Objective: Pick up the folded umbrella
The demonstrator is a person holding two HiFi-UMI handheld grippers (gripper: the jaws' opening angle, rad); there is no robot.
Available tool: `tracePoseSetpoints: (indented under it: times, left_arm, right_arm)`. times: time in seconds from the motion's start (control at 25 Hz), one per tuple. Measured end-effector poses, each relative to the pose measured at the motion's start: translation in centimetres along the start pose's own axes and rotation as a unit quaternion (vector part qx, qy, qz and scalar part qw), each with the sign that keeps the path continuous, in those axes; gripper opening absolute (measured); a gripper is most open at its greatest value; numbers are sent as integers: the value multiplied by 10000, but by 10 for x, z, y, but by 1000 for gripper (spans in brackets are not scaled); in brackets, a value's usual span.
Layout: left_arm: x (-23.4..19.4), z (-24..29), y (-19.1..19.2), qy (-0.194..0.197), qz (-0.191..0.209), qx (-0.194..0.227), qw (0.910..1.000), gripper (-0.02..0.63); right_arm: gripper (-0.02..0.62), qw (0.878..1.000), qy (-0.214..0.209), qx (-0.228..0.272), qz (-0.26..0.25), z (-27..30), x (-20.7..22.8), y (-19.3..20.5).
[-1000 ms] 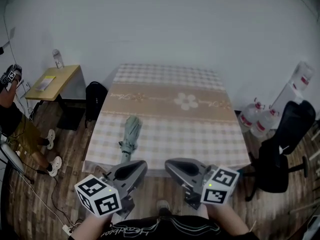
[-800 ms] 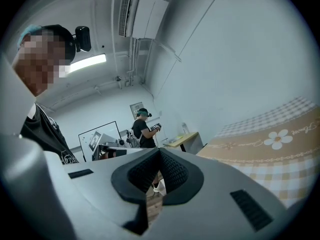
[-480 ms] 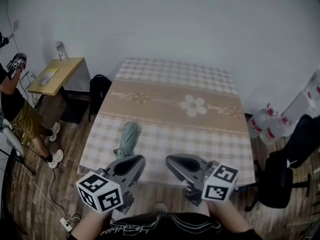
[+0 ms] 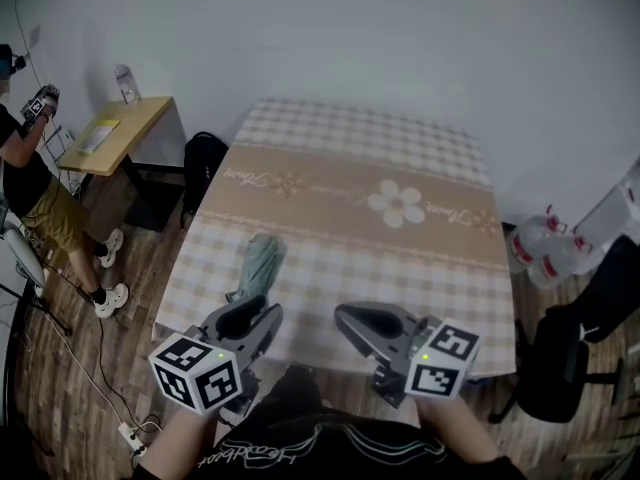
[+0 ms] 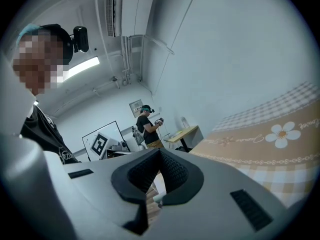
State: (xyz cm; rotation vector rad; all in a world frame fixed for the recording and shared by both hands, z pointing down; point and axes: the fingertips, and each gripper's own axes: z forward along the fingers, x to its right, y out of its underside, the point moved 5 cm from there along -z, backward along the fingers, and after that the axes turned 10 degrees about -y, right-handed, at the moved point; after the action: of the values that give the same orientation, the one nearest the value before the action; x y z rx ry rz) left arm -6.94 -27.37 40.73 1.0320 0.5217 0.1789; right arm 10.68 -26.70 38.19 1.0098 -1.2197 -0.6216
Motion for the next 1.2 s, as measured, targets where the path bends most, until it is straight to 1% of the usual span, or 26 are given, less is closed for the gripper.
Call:
tracePoseSetpoints:
  times: [0.16, 0.28, 0.4, 0.6, 0.72, 0.88, 1.0, 1.12, 1.2]
  left_arm:
    - [-25, 18, 7, -339, 74, -265, 9990, 165]
    - [-47, 36, 14, -654, 225, -493, 9964, 201]
    - [-70, 55, 22, -964, 403, -740, 9918, 222]
    - [-102, 78, 39, -1218, 384, -1197, 9846, 243]
    - [-124, 94, 54, -1434, 453, -1521, 9769, 252]
    - [-147, 109, 76, -1578, 435, -1972, 9666, 267]
    - [-160, 118, 89, -1658, 430, -2199, 9604, 282]
    - [-167, 126, 97, -1686, 458, -2365, 9558, 292]
    - [-167, 131, 100, -1656, 481, -2434, 9545, 296]
  right_arm:
    - [9, 10000, 25, -26, 44, 7, 10, -2]
    - [10, 9999, 113, -33, 105, 7, 22, -5]
    - [9, 9996, 210, -21, 203, 9, 37, -7]
    - [9, 9986, 310, -45, 431, 16, 61, -4]
    - [9, 9978, 345, -73, 559, 20, 74, -1]
    - [10, 9968, 386, -79, 701, 25, 89, 2]
    - [9, 9961, 391, -103, 779, 31, 99, 3]
    - [10, 9954, 383, -130, 864, 36, 107, 5]
    - [9, 9950, 388, -149, 909, 38, 111, 7]
